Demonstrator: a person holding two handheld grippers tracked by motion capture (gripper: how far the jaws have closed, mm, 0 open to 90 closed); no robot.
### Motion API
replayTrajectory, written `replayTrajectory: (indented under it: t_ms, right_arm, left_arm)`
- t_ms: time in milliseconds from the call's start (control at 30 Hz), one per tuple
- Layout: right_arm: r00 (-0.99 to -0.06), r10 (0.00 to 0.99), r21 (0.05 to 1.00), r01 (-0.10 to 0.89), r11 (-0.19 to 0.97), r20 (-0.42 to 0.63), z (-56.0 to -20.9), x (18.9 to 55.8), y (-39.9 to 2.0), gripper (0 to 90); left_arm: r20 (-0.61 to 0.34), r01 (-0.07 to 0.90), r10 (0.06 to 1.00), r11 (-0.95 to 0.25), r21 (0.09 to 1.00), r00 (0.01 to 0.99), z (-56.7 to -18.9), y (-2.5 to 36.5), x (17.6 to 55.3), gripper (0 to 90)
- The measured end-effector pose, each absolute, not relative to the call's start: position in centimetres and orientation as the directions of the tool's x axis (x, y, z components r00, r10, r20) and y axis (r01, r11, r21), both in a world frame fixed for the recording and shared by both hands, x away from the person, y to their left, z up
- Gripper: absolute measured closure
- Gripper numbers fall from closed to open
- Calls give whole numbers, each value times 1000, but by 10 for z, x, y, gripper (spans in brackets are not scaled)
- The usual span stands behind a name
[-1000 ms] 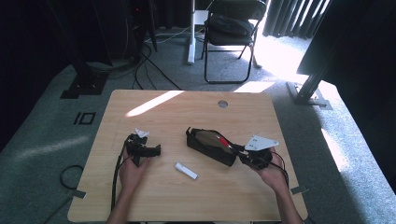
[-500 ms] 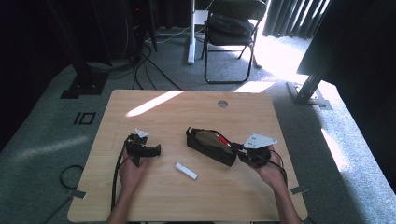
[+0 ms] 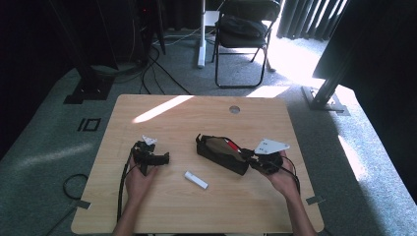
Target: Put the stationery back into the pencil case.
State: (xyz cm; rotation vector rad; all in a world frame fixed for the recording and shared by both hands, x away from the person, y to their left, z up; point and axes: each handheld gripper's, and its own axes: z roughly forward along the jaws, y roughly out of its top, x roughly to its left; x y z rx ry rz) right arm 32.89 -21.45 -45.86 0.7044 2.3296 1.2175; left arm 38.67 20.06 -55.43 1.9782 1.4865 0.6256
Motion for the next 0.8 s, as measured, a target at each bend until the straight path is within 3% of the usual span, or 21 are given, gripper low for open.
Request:
replayTrajectory:
  t_ms: [800]
  right_arm:
    - [-789, 603, 840, 245, 483, -117, -456, 339, -207, 797]
  left_arm:
    - [24, 690, 963, -209, 693, 268, -554, 201, 387, 20]
